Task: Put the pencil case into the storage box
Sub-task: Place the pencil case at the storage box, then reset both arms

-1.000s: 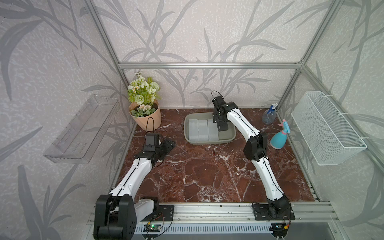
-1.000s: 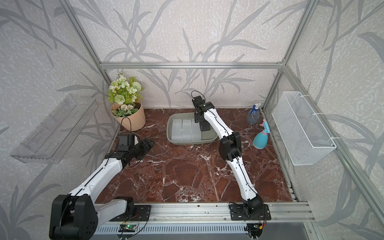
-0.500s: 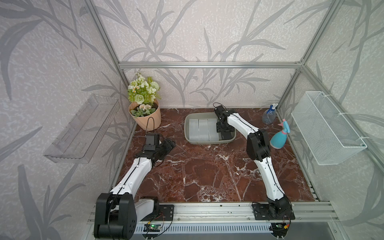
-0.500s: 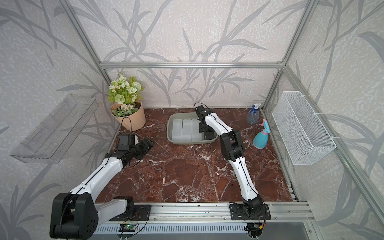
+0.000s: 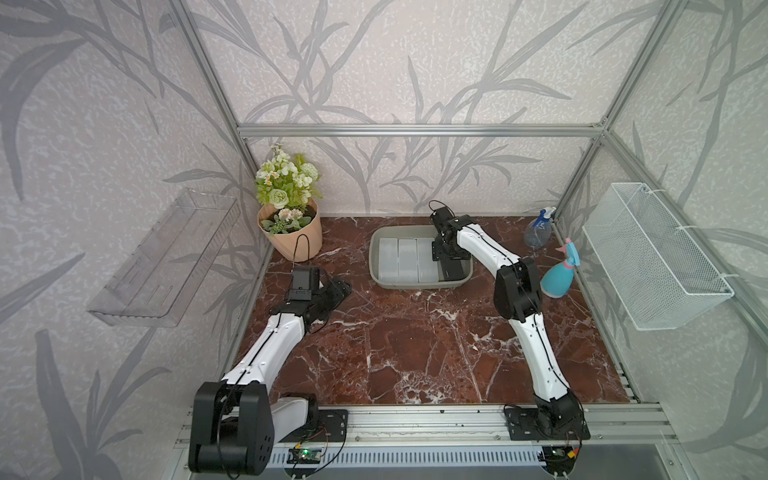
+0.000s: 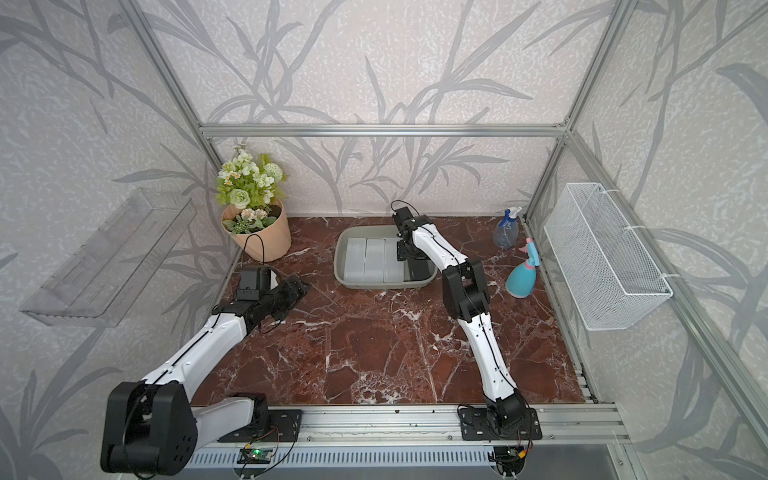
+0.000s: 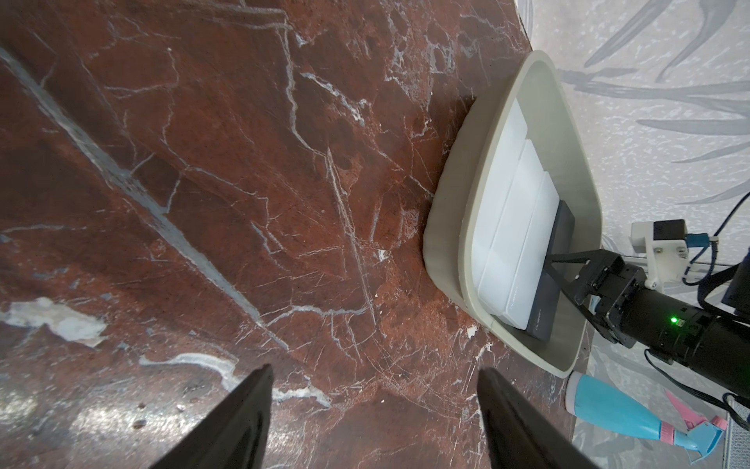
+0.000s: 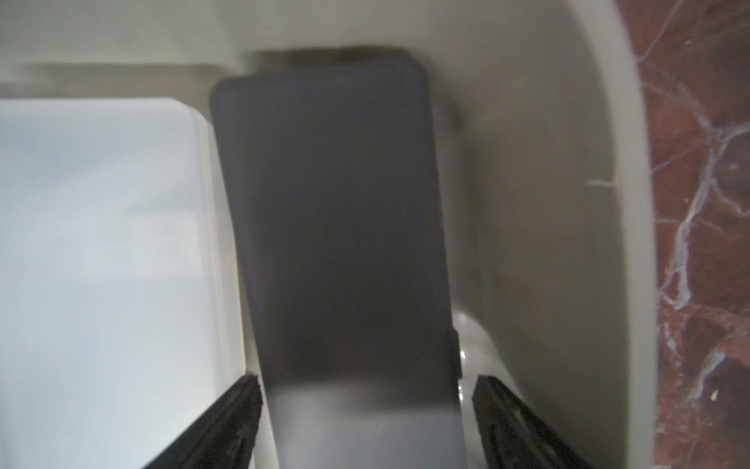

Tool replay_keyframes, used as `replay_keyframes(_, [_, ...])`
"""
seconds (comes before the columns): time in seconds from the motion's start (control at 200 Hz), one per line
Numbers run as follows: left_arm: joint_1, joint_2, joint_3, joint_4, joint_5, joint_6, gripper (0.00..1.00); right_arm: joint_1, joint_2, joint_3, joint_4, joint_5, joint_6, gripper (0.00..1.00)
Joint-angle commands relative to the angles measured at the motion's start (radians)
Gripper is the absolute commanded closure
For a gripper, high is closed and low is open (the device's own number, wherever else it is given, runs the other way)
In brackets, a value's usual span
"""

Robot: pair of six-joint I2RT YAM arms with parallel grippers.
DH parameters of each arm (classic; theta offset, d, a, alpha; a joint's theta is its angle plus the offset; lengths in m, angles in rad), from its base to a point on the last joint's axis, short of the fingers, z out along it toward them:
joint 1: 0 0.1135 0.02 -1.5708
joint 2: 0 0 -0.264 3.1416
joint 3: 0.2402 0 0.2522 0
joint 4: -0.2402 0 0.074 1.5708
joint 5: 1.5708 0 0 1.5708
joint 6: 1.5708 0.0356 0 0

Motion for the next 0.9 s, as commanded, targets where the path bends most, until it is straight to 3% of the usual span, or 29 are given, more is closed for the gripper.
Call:
replay_keyframes(0.0, [0.004, 0.009, 0.037, 0.005, -0.014, 0.017, 0.19, -0.005, 0.017, 0.042, -0.022, 0.011, -0.013, 0.09])
replay_keyframes(0.17, [0.004, 0.014, 0.057, -0.006, -0.019, 0.03, 0.19, -0.002, -0.032, 0.067, -0.023, 0.03, -0.041, 0.07])
replay_keyframes(0.295, [0.004, 0.013, 0.131, -0.031, -0.055, 0.096, 0.19, 0.003, -0.183, -0.013, 0.086, 0.034, -0.125, 0.07])
replay_keyframes(0.38, [0.004, -0.013, 0.188, -0.037, -0.159, 0.169, 0.16, 0.003, -0.388, -0.266, 0.358, 0.047, -0.213, 0.06])
replay_keyframes(0.45, [0.004, -0.048, 0.208, -0.018, -0.299, 0.247, 0.11, -0.003, -0.585, -0.602, 0.708, 0.035, -0.294, 0.01])
replay_keyframes(0.51, [0.004, -0.085, 0.183, 0.036, -0.415, 0.324, 0.07, -0.011, -0.703, -0.817, 0.894, 0.055, -0.339, 0.01])
replay_keyframes(0.565, [0.004, -0.125, 0.123, 0.127, -0.507, 0.382, 0.0, -0.022, -0.764, -0.92, 0.939, 0.102, -0.362, 0.01])
replay_keyframes(0.75, [0.006, -0.217, -0.197, 0.561, -0.675, 0.507, 0.0, -0.086, -0.89, -1.161, 0.968, 0.195, -0.434, 0.01])
replay_keyframes(0.82, [0.007, -0.2, -0.271, 0.635, -0.698, 0.546, 0.0, -0.115, -0.937, -1.253, 1.008, 0.243, -0.445, 0.01])
replay_keyframes(0.9, [0.007, -0.164, -0.313, 0.634, -0.788, 0.492, 0.0, -0.193, -1.013, -1.378, 1.084, 0.247, -0.405, 0.01])
